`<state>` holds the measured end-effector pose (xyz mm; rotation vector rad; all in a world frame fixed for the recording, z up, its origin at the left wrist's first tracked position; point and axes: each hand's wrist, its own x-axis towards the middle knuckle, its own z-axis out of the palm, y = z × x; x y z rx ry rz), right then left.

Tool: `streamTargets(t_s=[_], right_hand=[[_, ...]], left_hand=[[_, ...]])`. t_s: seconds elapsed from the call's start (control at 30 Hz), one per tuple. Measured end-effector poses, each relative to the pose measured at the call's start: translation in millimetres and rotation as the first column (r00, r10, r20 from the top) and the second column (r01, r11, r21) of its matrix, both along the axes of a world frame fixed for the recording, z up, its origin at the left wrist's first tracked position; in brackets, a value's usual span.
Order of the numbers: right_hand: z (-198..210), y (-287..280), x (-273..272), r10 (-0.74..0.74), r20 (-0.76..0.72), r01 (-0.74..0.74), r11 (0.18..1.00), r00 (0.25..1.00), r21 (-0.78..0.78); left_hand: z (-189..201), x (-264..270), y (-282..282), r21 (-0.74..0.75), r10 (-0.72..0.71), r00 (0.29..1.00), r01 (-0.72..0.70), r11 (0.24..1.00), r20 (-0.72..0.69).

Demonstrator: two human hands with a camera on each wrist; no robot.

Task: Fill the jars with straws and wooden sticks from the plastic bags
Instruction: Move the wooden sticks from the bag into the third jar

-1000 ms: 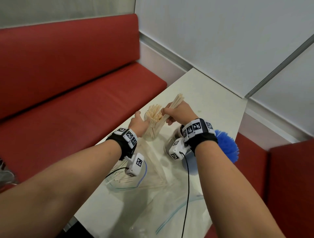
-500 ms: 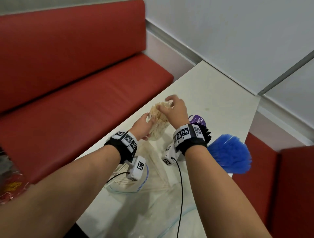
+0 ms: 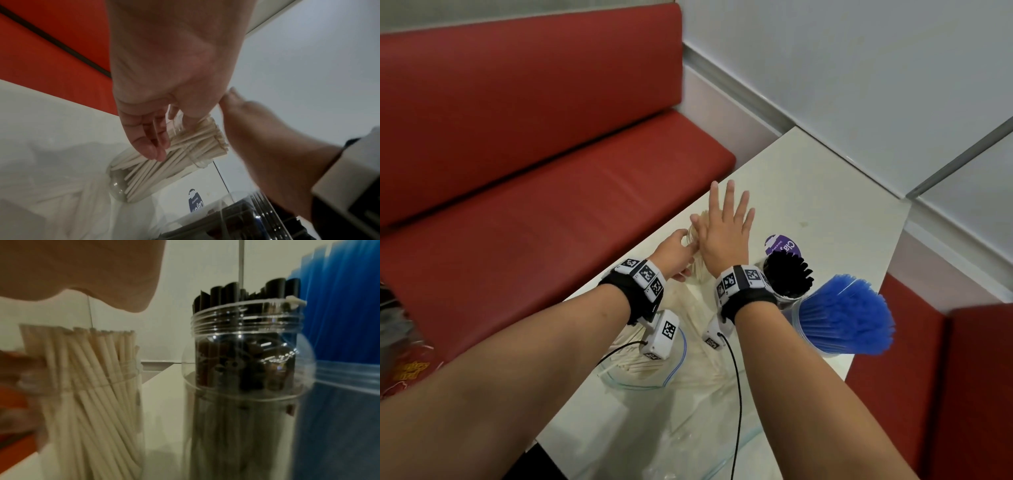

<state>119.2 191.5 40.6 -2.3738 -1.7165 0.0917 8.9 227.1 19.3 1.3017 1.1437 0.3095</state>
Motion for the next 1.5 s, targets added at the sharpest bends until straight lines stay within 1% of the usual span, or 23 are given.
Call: streamTargets(t_s=[0.1, 0.13, 0.17, 0.23, 0.3, 0.33, 0.4, 0.43, 0.47, 0.53, 0.57, 0.63, 0.7, 0.77, 0.83, 0.93, 1.03, 1.13, 1.2, 1.27, 1.33, 1.4, 1.5], right_hand=[[0, -9, -2, 0.02, -0.057, -0.033, 0.971, 0.998, -0.237], [4, -11, -2, -0.003, -0.098, -0.02, 0.971, 0.995, -0.237], [10, -12, -2, -0.02, -0.138, -0.005, 0.984, 0.99, -0.18], [26, -15, -7, -0.012, -0.202, 0.028, 0.997, 0.979, 0.077], [37, -22, -20, 0.06, -0.341, 0.074, 0.927, 0.938, 0.367], [42, -28, -30, 0.098, -0.435, 0.094, 0.912, 0.895, 0.399], [43, -42, -52, 0.115, -0.63, 0.015, 0.98, 0.768, 0.197], [40, -50, -64, 0.095, -0.692, -0.088, 0.995, 0.716, 0.046], [35, -58, -75, 0.063, -0.709, -0.196, 0.975, 0.703, -0.108], [22, -76, -95, 0.015, -0.641, -0.314, 0.88, 0.768, -0.356], [15, -84, -103, 0.002, -0.589, -0.32, 0.841, 0.808, -0.436], [-3, -97, -113, -0.005, -0.496, -0.299, 0.793, 0.868, -0.531], [-18, -108, -121, 0.024, -0.406, -0.278, 0.765, 0.913, -0.581], [-30, -118, -128, 0.056, -0.344, -0.263, 0.761, 0.937, -0.593], [-41, -126, -132, 0.039, -0.332, -0.233, 0.789, 0.943, -0.568], [-52, -134, -134, 0.013, -0.362, -0.207, 0.84, 0.932, -0.502], [-58, -140, -135, 0.015, -0.4, -0.203, 0.878, 0.916, -0.434], [-64, -142, -133, 0.009, -0.458, -0.185, 0.922, 0.889, -0.341], [-64, -141, -131, -0.022, -0.5, -0.148, 0.943, 0.866, -0.298], [-59, -139, -130, -0.045, -0.554, -0.091, 0.972, 0.831, -0.216], [-55, -137, -127, -0.064, -0.618, -0.017, 0.992, 0.783, -0.124], [-43, -136, -126, -0.08, -0.718, 0.043, 0.997, 0.691, -0.07], [-22, -130, -127, -0.053, -0.865, 0.145, 0.989, 0.498, 0.023]], left_hand=[[8, -9, 0, -0.053, -0.019, 1.0, 0.018, 0.998, -0.019], [12, -14, 1, -0.056, -0.01, 0.999, 0.008, 0.998, -0.039], [15, -20, 3, -0.033, -0.001, 0.998, -0.001, 0.999, -0.063], [21, -36, 7, 0.021, -0.064, 0.992, 0.066, 0.998, -0.112], [25, -53, 6, -0.091, -0.304, 0.938, 0.292, 0.952, -0.168], [26, -60, 2, -0.201, -0.465, 0.859, 0.428, 0.881, -0.212], [21, -72, -11, -0.341, -0.718, 0.586, 0.633, 0.695, -0.376], [16, -76, -21, -0.351, -0.755, 0.447, 0.691, 0.632, -0.479], [8, -80, -33, -0.327, -0.74, 0.354, 0.729, 0.601, -0.571], [-11, -89, -61, -0.207, -0.635, 0.278, 0.788, 0.58, -0.72], [-24, -93, -76, -0.122, -0.572, 0.286, 0.812, 0.57, -0.768], [-48, -103, -104, 0.018, -0.449, 0.38, 0.779, 0.627, -0.808], [-60, -112, -121, 0.084, -0.347, 0.431, 0.718, 0.691, -0.833], [-62, -118, -125, 0.122, -0.323, 0.467, 0.701, 0.703, -0.823], [-55, -121, -124, 0.124, -0.339, 0.439, 0.743, 0.658, -0.832], [-36, -116, -125, 0.125, -0.285, 0.337, 0.813, 0.568, -0.897], [-16, -110, -122, 0.048, -0.276, 0.23, 0.842, 0.538, -0.933], [12, -105, -115, 0.032, -0.36, 0.256, 0.85, 0.525, -0.897], [42, -100, -114, 0.037, -0.328, 0.228, 0.866, 0.499, -0.917], [70, -93, -116, 0.051, -0.275, 0.19, 0.895, 0.443, -0.942], [95, -87, -114, 0.088, -0.251, 0.192, 0.924, 0.373, -0.949], [121, -85, -109, 0.168, -0.205, 0.251, 0.921, 0.352, -0.946], [146, -79, -100, 0.424, -0.17, 0.518, 0.816, 0.393, -0.838]])
